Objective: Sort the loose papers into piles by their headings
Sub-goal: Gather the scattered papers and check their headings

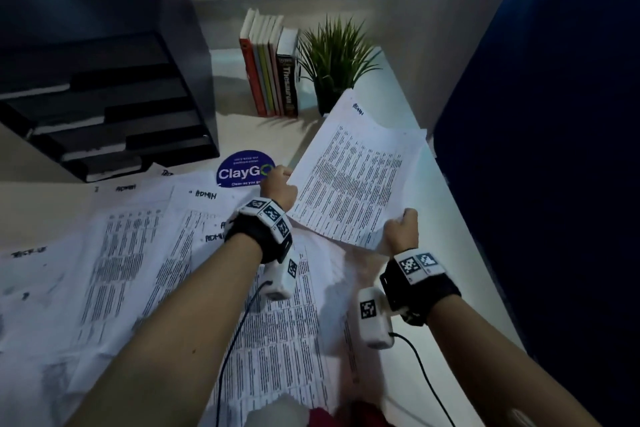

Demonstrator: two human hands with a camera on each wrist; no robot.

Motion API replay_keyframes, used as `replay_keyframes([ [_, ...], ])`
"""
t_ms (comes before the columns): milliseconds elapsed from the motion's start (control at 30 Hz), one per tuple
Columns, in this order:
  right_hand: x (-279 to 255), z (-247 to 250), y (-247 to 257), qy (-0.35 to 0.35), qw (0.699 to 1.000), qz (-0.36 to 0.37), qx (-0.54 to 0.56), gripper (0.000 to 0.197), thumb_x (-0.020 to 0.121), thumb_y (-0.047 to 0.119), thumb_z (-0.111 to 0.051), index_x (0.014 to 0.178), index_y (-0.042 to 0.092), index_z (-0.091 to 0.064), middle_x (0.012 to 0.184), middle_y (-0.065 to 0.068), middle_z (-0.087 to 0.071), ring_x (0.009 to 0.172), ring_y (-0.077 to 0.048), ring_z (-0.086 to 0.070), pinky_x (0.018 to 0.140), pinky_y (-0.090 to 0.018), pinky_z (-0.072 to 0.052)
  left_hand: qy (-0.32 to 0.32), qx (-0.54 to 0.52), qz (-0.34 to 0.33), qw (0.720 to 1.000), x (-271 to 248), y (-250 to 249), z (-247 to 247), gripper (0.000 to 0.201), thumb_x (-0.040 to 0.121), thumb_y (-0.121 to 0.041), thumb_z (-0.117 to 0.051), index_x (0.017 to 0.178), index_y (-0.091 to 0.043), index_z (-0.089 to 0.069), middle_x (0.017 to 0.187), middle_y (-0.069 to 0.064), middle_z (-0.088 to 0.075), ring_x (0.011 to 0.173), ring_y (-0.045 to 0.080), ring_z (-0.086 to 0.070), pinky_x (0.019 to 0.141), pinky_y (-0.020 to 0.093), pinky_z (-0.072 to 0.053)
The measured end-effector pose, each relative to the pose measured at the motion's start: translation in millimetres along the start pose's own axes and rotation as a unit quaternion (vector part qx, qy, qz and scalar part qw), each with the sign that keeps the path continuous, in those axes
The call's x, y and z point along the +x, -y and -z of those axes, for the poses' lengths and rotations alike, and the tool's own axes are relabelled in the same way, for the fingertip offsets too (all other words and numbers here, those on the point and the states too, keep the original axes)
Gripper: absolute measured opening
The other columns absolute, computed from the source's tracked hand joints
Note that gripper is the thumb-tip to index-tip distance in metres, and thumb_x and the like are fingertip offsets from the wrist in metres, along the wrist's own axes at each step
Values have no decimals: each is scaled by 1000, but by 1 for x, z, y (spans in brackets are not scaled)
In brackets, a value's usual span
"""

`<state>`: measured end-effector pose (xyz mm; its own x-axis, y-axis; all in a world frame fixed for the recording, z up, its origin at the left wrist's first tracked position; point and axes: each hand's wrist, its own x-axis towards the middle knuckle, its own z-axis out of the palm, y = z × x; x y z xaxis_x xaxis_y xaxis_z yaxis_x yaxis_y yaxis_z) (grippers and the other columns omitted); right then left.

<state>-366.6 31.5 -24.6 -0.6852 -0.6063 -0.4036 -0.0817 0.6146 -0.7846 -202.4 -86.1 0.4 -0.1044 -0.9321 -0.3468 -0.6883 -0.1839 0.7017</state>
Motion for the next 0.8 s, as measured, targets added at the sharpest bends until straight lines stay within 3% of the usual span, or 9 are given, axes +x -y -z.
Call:
replay_keyframes([
  [67,2,-4,0,5,999,-39,-26,37,92,-2,-36,129,-2,-33,120,-22,-49,115,-33,-46,88,-32,-37,15,16,16,1000,11,5,-3,39,87,7,-41,124,-1,-51,130,19,-51,119,32,-48,91,32,-41],
  [133,6,-9,-3,-1,996,-59,-66,42,92,-1,-37,133,-3,-30,130,-26,-44,120,-38,-43,97,-39,-36,33,57,30,997,19,11,-5,40,87,5,-42,125,-1,-51,130,19,-51,120,32,-48,95,33,-41],
  [233,11,-18,-8,-42,988,-54,-140,34,92,1,-34,125,-3,-38,128,-25,-46,118,-39,-43,99,-48,-36,45,152,46,986,26,19,-9,43,88,-3,-45,131,0,-45,140,21,-37,127,35,-37,105,37,-33],
  [300,14,-21,-8,-57,980,-49,-184,35,92,2,-35,127,-1,-39,128,-24,-44,120,-38,-41,98,-49,-34,39,194,54,979,28,17,-11,43,90,-10,-44,132,0,-40,143,20,-26,131,36,-28,107,40,-26],
  [467,27,-15,-9,-31,972,-37,-230,39,91,5,-38,130,2,-38,129,-25,-40,120,-38,-37,97,-48,-33,89,193,65,975,31,-3,-21,50,95,-26,-41,134,3,-31,144,20,-20,132,38,-27,108,44,-28],
  [700,58,26,-7,-94,959,-80,-256,47,83,7,-49,128,-2,-38,137,-25,-28,125,-39,-29,100,-42,-29,158,171,37,972,-1,-37,-44,42,96,-17,-39,131,5,-32,138,23,-30,123,36,-40,99,36,-35],
  [800,74,50,-8,-81,952,-72,-286,49,83,7,-49,130,-4,-36,138,-26,-28,126,-42,-28,102,-44,-27,172,162,30,971,-23,-45,-64,37,95,-13,-38,127,4,-36,135,21,-33,121,33,-42,98,36,-37],
])
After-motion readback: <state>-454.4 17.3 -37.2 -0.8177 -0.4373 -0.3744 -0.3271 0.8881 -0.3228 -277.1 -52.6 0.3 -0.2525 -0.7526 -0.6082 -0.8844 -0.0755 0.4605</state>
